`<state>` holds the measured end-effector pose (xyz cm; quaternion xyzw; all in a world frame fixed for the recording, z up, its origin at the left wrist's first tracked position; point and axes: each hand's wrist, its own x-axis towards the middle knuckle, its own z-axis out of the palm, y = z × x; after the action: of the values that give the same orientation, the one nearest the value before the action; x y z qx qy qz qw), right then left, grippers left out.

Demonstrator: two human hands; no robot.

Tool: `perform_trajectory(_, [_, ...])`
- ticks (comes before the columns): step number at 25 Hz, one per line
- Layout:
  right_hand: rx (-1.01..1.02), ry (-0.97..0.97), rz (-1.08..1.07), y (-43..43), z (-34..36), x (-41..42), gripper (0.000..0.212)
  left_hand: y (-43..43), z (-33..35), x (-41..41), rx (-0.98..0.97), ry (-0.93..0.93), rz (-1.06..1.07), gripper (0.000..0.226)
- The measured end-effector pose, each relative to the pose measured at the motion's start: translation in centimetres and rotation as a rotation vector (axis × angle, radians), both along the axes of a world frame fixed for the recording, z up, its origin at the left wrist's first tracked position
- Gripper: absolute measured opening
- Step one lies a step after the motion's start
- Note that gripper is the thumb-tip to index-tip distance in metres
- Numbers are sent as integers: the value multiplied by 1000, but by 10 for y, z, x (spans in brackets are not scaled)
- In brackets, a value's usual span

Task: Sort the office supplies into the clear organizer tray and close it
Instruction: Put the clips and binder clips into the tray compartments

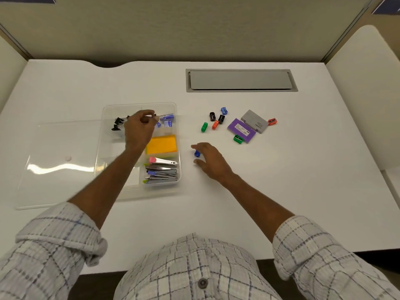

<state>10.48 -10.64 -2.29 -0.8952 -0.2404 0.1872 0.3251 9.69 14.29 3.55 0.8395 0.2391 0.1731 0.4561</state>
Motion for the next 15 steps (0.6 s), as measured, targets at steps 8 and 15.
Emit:
perform_trajectory(8, [-185, -223, 75, 22, -8, 0, 27, 99, -8, -7, 134, 301, 148, 41])
perform_trajectory(15, [-150, -187, -149, 5, 5, 26, 51, 81, -16, 4, 161, 97, 9, 28])
